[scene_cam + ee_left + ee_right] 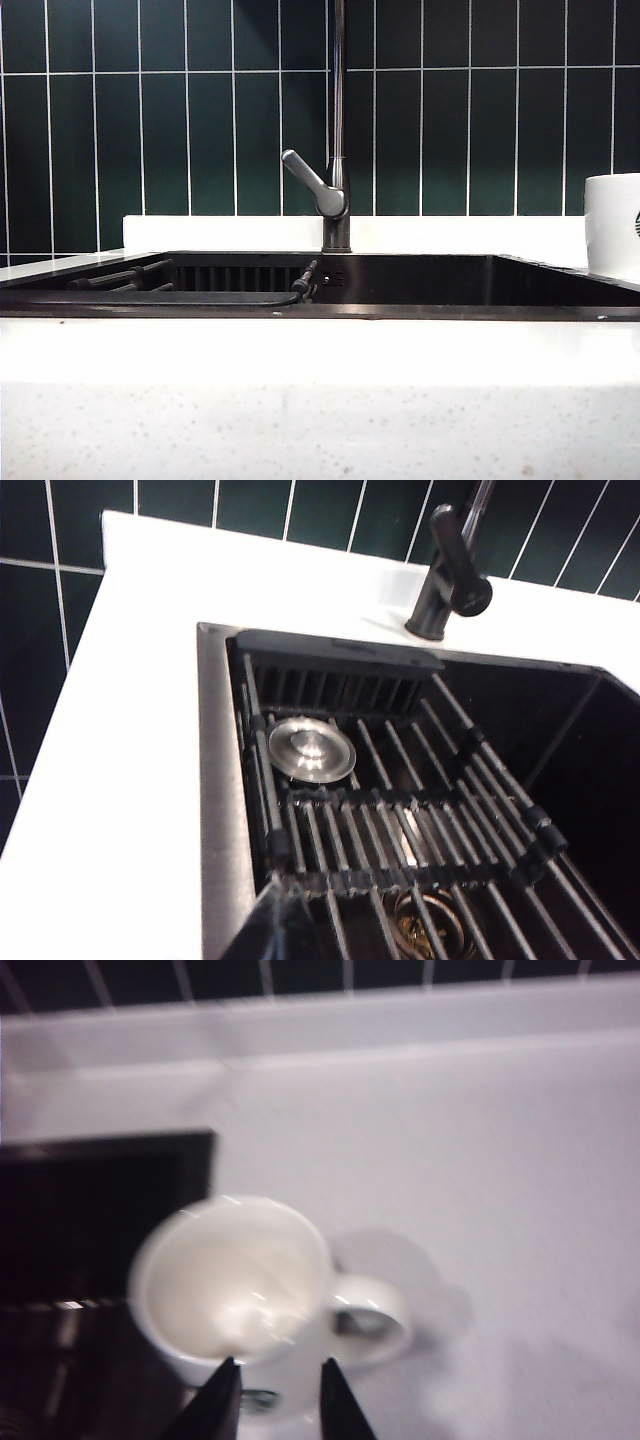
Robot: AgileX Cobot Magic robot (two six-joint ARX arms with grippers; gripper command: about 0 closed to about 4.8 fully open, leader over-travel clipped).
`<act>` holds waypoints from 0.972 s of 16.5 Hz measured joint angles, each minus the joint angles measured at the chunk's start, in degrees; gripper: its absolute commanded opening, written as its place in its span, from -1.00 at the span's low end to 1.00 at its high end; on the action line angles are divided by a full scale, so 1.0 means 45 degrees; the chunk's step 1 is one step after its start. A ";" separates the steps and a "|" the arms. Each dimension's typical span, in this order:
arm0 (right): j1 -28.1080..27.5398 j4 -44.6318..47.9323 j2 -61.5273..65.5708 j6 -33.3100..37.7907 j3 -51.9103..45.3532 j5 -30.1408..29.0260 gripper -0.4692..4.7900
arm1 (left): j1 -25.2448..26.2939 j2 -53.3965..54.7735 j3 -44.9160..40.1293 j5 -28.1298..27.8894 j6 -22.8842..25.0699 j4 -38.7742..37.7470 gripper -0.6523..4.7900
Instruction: Pick up the mug next to the sink, go to the faucet to get some water, pour the water into the sink, and finally put the mug back to its place.
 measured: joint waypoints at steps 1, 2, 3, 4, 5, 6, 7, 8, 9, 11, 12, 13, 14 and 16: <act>0.0194 -0.0083 -0.0457 0.0000 0.0000 0.0000 -0.38 | 0.0000 0.0000 0.0000 0.0078 0.0000 -0.0087 -0.77; 0.0321 -0.0214 -0.0937 -0.0005 0.0005 0.0005 -0.38 | 0.0000 0.0000 0.0000 0.0204 0.0000 -0.0141 -0.77; 0.0423 -0.0403 -0.1423 -0.0005 0.0000 0.0015 -0.38 | 0.0000 0.0000 0.0000 0.0272 0.0000 -0.0146 -0.77; 0.0495 -0.0554 -0.1967 -0.0005 -0.0029 0.0015 -0.38 | 0.0000 0.0000 0.0000 0.0325 0.0000 -0.0170 -0.77; 0.0495 -0.0539 -0.2438 -0.0005 -0.0141 0.0010 -0.38 | 0.0000 0.0000 0.0000 0.0423 0.0000 -0.0223 -0.77; 0.0491 -0.0529 -0.2934 -0.0005 -0.0296 0.0019 -0.38 | 0.0000 0.0000 0.0000 0.0491 0.0005 -0.0267 -0.77; 0.0491 -0.0525 -0.3356 -0.0005 -0.0520 0.0039 -0.38 | 0.0000 0.0000 0.0000 0.0539 0.0000 -0.0272 -0.77; 0.0491 -0.0661 -0.4012 -0.0005 -0.0903 0.0039 -0.38 | 0.0000 0.0000 0.0000 0.0544 0.0000 -0.0291 -0.77; 0.0491 -0.0947 -0.4721 -0.0005 -0.1258 0.0039 -0.38 | 0.0000 0.0000 0.0000 0.0544 0.0000 -0.0325 -0.77; 0.0491 -0.0991 -0.5901 0.0005 -0.1987 0.0039 -0.38 | 0.0000 0.0000 0.0000 0.0549 0.0000 -0.0359 -0.77; 0.0491 -0.1020 -0.6251 0.0005 -0.2331 0.0039 -0.38 | 0.0000 0.0000 0.0000 0.0549 0.0000 -0.0423 -0.77; 0.0491 -0.1010 -0.6606 0.0010 -0.2793 0.0044 -0.38 | 0.0000 0.0000 0.0000 0.0549 0.0010 -0.0525 -0.77; 0.0491 -0.1064 -0.6994 0.0039 -0.3283 0.0039 -0.38 | 0.0000 0.0000 0.0000 0.0549 0.0015 -0.0656 -0.77; 0.0491 -0.1365 -0.7266 0.0335 -0.3939 0.0044 -0.38 | 0.0000 0.0000 0.0000 0.0549 0.0029 -0.0860 -0.77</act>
